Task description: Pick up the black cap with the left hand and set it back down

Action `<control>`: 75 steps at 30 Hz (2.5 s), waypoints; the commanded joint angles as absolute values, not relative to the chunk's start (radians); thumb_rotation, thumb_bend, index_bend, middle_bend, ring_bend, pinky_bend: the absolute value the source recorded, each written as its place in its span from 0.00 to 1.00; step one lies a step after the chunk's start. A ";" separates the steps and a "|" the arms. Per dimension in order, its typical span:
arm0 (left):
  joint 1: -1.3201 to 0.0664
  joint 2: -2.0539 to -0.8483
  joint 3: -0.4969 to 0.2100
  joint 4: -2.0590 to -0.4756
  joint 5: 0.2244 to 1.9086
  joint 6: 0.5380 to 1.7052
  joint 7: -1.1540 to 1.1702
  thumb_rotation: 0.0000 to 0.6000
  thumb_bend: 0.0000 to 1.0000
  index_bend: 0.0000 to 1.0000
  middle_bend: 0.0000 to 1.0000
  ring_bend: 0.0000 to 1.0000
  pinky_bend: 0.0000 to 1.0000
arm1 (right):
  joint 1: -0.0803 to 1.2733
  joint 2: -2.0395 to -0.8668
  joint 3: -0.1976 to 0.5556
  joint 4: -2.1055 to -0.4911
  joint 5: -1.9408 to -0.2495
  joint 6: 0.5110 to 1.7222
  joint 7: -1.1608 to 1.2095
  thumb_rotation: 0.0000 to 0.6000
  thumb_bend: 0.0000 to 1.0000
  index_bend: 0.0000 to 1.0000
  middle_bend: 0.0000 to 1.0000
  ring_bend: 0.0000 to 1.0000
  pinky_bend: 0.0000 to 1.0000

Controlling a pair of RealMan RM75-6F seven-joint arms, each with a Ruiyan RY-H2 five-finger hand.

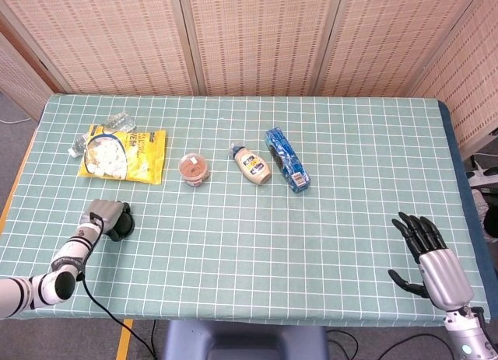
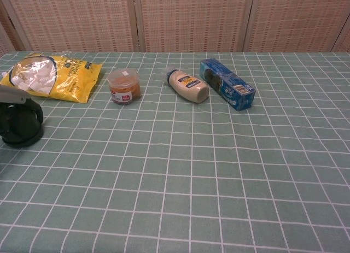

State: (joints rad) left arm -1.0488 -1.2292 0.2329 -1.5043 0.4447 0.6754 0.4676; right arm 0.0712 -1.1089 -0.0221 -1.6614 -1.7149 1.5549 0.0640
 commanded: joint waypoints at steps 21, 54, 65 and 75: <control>-0.839 -1.189 -0.011 -1.546 0.776 0.760 0.058 1.00 0.46 0.80 0.82 0.74 0.82 | 0.075 -1.113 -0.023 -1.663 -1.711 1.543 0.058 1.00 0.16 0.00 0.00 0.00 0.00; -0.659 -1.085 -0.124 -1.458 1.461 0.577 -0.788 1.00 0.62 0.73 0.81 0.73 0.81 | 0.077 -1.121 -0.030 -1.668 -1.719 1.539 0.062 1.00 0.16 0.00 0.00 0.00 0.00; -0.685 -1.174 -0.048 -1.406 1.173 0.621 0.305 1.00 0.57 0.74 0.83 0.74 0.82 | 0.078 -1.112 -0.030 -1.668 -1.718 1.542 0.075 1.00 0.16 0.00 0.00 0.00 0.00; -0.787 -1.259 0.078 -1.605 0.523 1.108 1.205 1.00 0.51 0.71 0.81 0.72 0.80 | 0.079 -1.104 -0.033 -1.669 -1.723 1.541 0.086 1.00 0.16 0.00 0.00 0.00 0.00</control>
State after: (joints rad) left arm -0.7148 -1.1901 -0.0059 -1.4912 0.8838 0.8161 0.7975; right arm 0.0783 -1.1042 -0.0326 -1.6692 -1.7226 1.5415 0.0866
